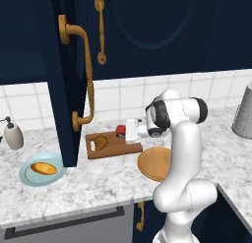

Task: From the different types of pastries on the counter, select a croissant and place it on the cutting board. Then retrieve a jar of jam from the cabinet and place it alongside the croissant on the cutting board.

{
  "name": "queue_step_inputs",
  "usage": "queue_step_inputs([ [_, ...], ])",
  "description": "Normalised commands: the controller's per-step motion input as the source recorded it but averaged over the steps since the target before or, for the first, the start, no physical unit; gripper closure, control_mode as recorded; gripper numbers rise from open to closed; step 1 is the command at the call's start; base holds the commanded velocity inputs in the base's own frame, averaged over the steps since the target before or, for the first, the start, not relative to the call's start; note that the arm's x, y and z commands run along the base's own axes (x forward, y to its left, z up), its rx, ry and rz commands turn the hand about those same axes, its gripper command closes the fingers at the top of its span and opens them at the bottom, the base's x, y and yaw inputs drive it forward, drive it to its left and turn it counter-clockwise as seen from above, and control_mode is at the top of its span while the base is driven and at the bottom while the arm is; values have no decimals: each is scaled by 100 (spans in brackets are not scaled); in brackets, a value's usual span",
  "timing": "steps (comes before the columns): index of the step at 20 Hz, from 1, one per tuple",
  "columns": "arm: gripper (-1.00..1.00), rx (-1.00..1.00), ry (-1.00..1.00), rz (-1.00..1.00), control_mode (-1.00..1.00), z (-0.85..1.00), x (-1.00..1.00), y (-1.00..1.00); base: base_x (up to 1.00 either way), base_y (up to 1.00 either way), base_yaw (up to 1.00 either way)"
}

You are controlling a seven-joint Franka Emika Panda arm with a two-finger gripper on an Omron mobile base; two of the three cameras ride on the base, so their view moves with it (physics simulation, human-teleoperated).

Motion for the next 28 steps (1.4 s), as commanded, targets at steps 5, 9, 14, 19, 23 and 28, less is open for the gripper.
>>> queue_step_inputs([
  [5, -100, 0, -3, 3, -100, -48, 36, 10, 0, 0, 0],
  [9, -100, 0, -8, 2, -100, -7, -26, 0, 0, 0, 0],
  [14, -100, 0, -20, 6, -100, 11, -96, 0, 0, 0, 0],
  [19, -100, 0, -27, 5, -100, 19, -72, 0, 0, 0, 0],
  [23, -100, 5, -18, 0, -100, 0, 45, 0, 0, 0, 0],
  [28, -100, 5, -25, 0, -100, -25, 83, -1, 0, 0, 0],
])
